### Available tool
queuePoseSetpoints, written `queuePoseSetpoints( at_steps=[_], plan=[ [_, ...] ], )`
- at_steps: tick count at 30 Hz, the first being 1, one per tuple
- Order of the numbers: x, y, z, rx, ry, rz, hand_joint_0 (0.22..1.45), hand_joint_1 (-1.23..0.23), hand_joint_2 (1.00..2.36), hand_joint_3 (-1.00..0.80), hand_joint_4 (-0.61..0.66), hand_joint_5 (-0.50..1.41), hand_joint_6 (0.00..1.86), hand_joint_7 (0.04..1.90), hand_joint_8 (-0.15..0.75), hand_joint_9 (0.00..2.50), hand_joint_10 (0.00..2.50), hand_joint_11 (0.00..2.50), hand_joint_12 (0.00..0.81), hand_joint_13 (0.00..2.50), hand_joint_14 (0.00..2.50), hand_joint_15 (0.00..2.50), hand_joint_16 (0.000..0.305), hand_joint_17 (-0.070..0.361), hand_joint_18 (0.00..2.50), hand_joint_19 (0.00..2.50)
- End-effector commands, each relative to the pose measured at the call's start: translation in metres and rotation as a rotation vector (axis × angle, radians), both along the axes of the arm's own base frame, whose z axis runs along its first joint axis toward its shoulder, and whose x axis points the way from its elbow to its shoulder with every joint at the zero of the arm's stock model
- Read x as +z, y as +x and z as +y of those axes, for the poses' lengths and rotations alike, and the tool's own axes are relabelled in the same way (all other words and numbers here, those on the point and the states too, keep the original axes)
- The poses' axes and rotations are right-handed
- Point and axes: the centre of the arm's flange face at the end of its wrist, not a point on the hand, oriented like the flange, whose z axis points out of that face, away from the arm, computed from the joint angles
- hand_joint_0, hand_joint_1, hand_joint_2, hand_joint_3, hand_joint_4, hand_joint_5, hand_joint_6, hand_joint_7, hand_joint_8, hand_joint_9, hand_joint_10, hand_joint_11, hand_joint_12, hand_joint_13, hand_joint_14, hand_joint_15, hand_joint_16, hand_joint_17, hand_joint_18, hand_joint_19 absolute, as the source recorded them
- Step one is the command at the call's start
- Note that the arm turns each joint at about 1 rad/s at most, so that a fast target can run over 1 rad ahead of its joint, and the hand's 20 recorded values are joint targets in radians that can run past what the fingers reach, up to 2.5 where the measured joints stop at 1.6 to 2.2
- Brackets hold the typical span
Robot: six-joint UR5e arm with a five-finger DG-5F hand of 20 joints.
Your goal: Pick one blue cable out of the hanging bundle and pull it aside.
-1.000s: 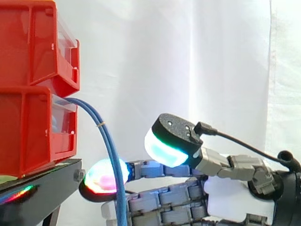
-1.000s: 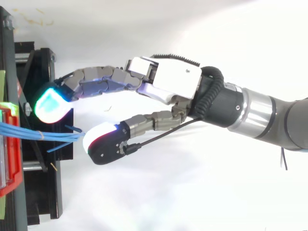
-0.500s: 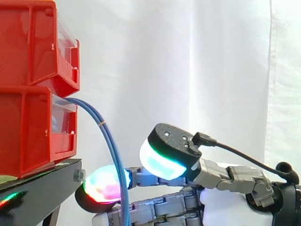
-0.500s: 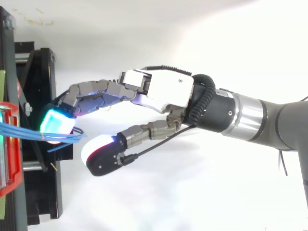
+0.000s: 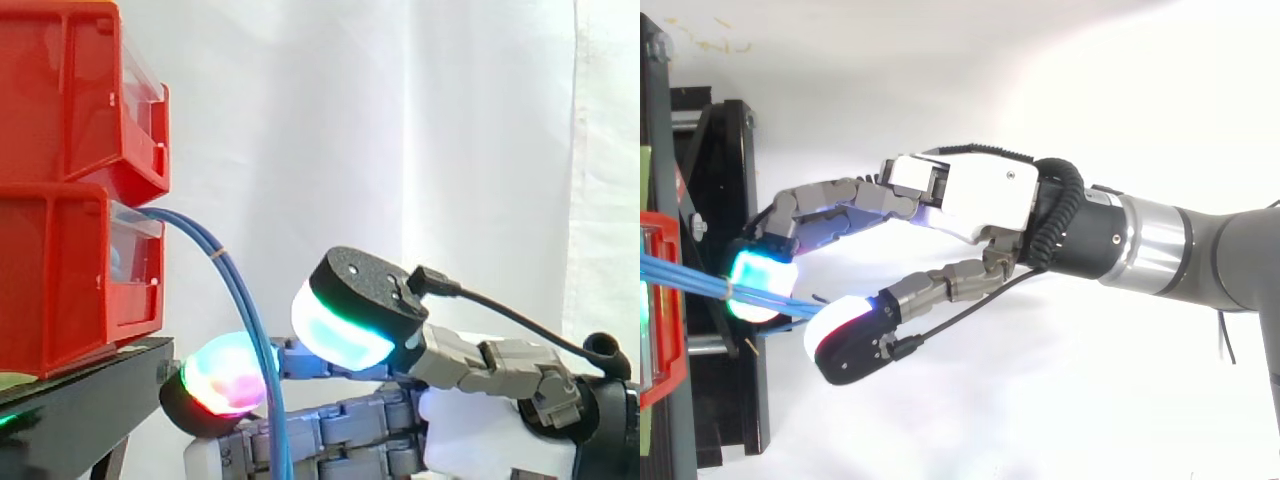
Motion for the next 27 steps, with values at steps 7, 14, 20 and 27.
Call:
queuePoseSetpoints(
  at_steps=[7,14,20,27],
  plan=[
    [0.021,0.013,0.0,0.001,-0.005,-0.012,0.53,-0.58,1.0,-0.5,0.14,-0.06,0.5,1.13,0.253,0.64,0.01,0.17,0.347,0.38,0.01,0.18,0.05,0.113,0.27,0.33],
    [0.026,0.016,0.0,0.001,-0.003,-0.007,0.53,-0.59,1.0,-0.5,0.12,-0.05,0.5,1.17,0.256,0.67,0.01,0.18,0.347,0.4,0.01,0.19,0.05,0.113,0.29,0.34],
    [0.026,0.016,-0.003,0.008,-0.002,0.003,0.57,-0.65,1.0,-0.46,0.08,-0.05,0.56,1.24,0.255,0.68,0.01,0.19,0.339,0.42,0.01,0.19,0.048,0.108,0.32,0.34],
    [0.032,0.018,-0.003,0.026,0.016,-0.01,0.58,-0.7,1.01,-0.32,0.05,-0.1,0.76,1.04,0.26,0.65,0.01,0.25,0.344,0.44,0.01,0.21,0.047,0.107,0.36,0.34]
  ],
)
